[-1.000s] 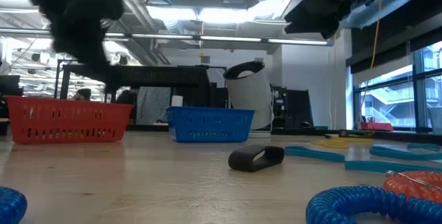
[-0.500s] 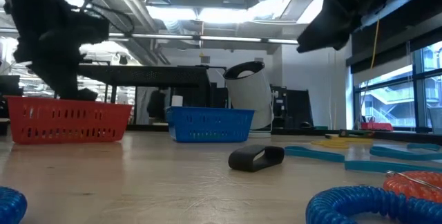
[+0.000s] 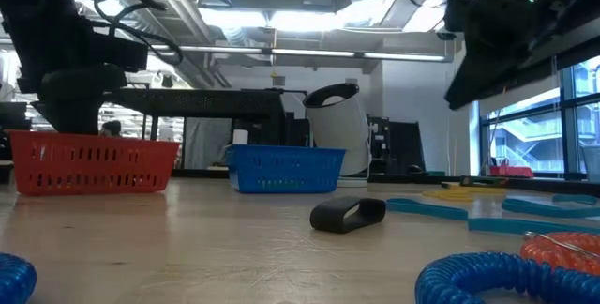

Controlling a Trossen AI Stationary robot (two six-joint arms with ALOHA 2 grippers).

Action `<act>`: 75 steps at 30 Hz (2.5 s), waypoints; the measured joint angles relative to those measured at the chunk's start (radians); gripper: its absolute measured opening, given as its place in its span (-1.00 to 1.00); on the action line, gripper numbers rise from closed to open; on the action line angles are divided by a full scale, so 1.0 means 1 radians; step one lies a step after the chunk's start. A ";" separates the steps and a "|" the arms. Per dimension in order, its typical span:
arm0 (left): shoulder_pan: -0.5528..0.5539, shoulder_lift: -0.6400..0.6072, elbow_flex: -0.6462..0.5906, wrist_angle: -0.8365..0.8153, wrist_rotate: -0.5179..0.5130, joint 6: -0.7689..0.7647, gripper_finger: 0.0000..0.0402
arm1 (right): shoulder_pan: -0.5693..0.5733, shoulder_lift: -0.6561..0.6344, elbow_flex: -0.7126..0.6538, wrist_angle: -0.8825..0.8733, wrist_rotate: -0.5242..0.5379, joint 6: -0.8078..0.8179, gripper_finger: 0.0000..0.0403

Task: Pick & Place Office Desk Supplies
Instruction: Put the black rubber band into the red bin, then put the blue rubber band into the red bin

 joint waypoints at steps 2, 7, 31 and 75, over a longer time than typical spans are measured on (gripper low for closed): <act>0.000 -0.005 0.000 0.000 0.001 0.000 -0.94 | 0.015 0.000 0.000 -0.023 0.005 0.036 0.02; 0.000 -0.014 0.000 0.000 0.002 -0.001 -0.74 | 0.046 0.000 0.000 -0.055 -0.047 0.094 0.02; -0.052 -0.019 0.226 -0.181 0.077 0.022 -0.26 | 0.252 0.366 -0.001 0.041 -0.125 -0.017 0.02; -0.080 -0.019 0.301 0.028 -0.329 0.245 -0.39 | 0.238 0.223 -0.003 0.305 0.047 -0.200 -0.93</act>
